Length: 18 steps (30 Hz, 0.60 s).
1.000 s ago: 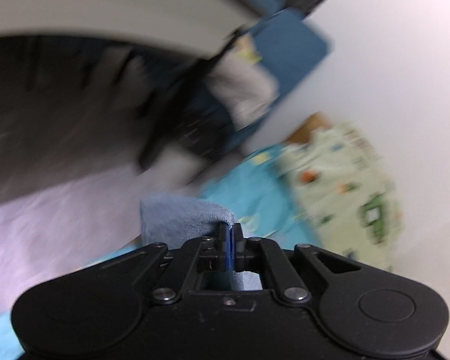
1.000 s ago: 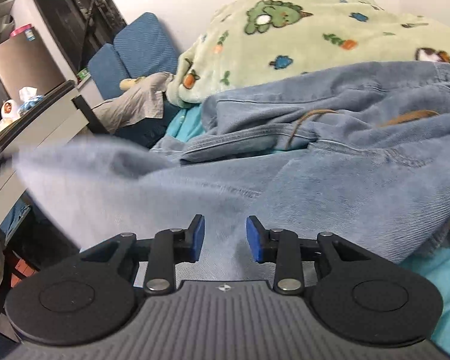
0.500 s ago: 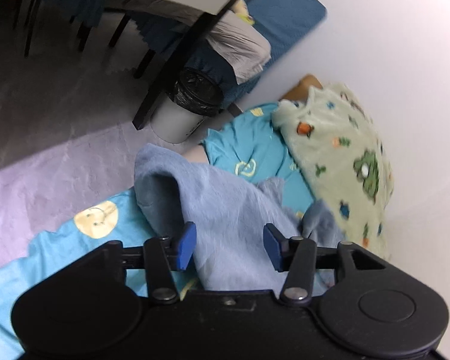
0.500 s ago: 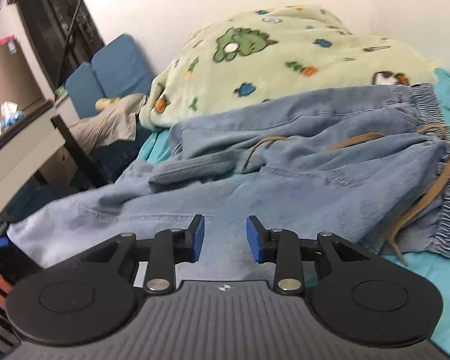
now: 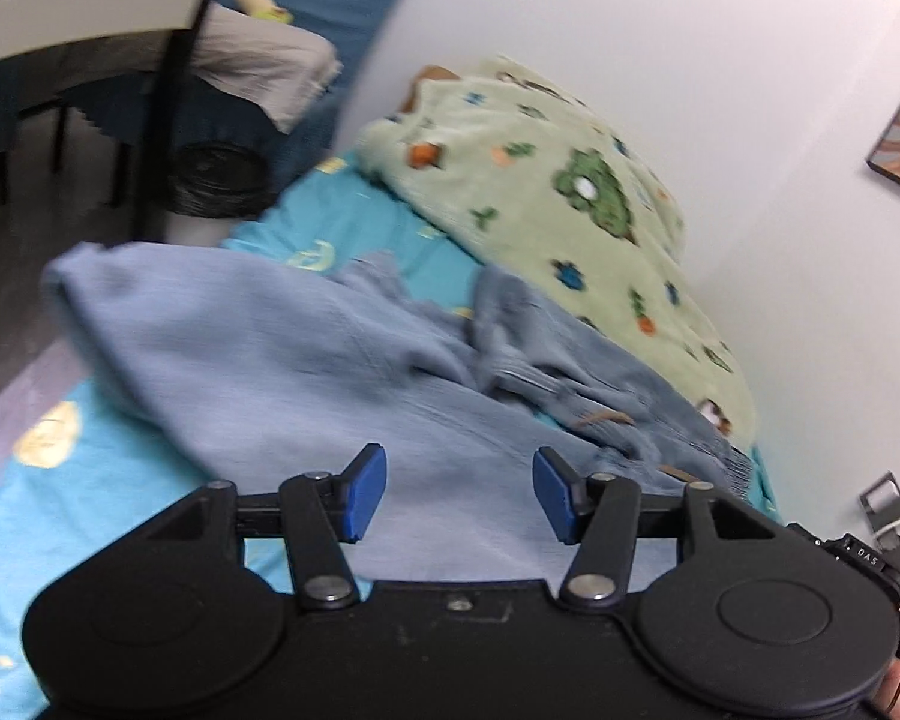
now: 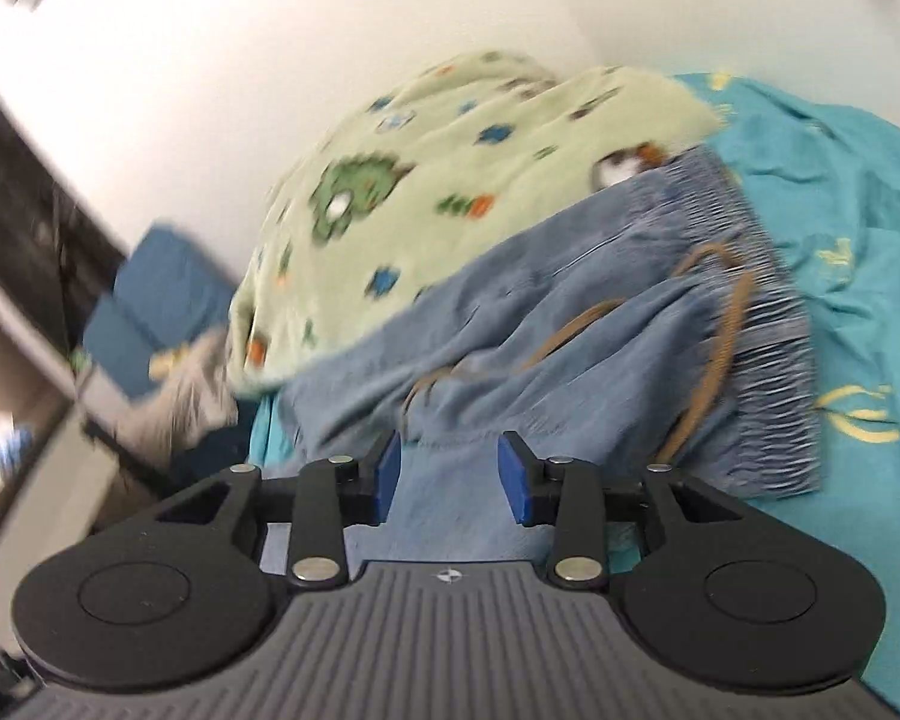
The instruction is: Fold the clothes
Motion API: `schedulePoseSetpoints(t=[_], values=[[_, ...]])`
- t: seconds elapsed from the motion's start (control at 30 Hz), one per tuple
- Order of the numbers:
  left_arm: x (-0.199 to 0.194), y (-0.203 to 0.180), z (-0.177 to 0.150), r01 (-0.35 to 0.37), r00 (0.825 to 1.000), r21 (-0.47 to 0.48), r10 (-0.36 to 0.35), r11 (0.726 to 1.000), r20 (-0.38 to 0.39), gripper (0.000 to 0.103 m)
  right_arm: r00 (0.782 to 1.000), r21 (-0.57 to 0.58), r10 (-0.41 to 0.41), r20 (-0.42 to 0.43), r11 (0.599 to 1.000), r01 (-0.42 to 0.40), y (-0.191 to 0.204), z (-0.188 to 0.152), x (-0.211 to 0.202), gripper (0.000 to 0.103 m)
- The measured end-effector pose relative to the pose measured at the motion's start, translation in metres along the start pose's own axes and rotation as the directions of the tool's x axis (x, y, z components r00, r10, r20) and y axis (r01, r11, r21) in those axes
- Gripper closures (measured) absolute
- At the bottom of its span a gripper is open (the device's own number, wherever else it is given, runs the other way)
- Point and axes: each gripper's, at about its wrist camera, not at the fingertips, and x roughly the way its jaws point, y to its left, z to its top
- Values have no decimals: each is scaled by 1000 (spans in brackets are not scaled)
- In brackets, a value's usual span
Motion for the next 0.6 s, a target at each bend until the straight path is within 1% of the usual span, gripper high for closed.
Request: schedulePoseSetpoints(t=[0.07, 0.13, 0.2, 0.3, 0.33, 0.43, 0.5, 0.57, 0.6], values=[[16, -15, -1, 39, 999, 21, -39, 999, -16, 52, 999, 51, -33, 27, 998, 31, -14, 9, -8, 64], [31, -24, -5, 66, 997, 39, -65, 997, -32, 52, 996, 102, -66, 53, 993, 61, -28, 18, -15, 60], [46, -30, -11, 84, 996, 56, -82, 995, -47, 52, 993, 121, -107, 42, 987, 102, -41, 26, -13, 57], [65, -29, -23, 97, 991, 87, -89, 991, -96, 52, 988, 104, -155, -3, 982, 155, -60, 34, 0, 48], [72, -27, -27, 99, 989, 97, -87, 990, -115, 52, 985, 97, -171, -19, 980, 172, -66, 36, 5, 47], [85, -20, -32, 94, 985, 108, -77, 990, -155, 52, 975, 64, -199, -101, 977, 206, -88, 38, 27, 47], [92, -14, -30, 101, 982, 84, -86, 991, -169, 52, 968, 50, -181, -176, 980, 193, -99, 32, 41, 48], [98, -9, -28, 108, 980, 65, -96, 992, -173, 52, 953, -22, -210, -219, 977, 210, -97, 28, 55, 53], [101, -7, -27, 112, 980, 57, -101, 992, -172, 52, 949, -60, -223, -225, 975, 215, -93, 26, 61, 55]])
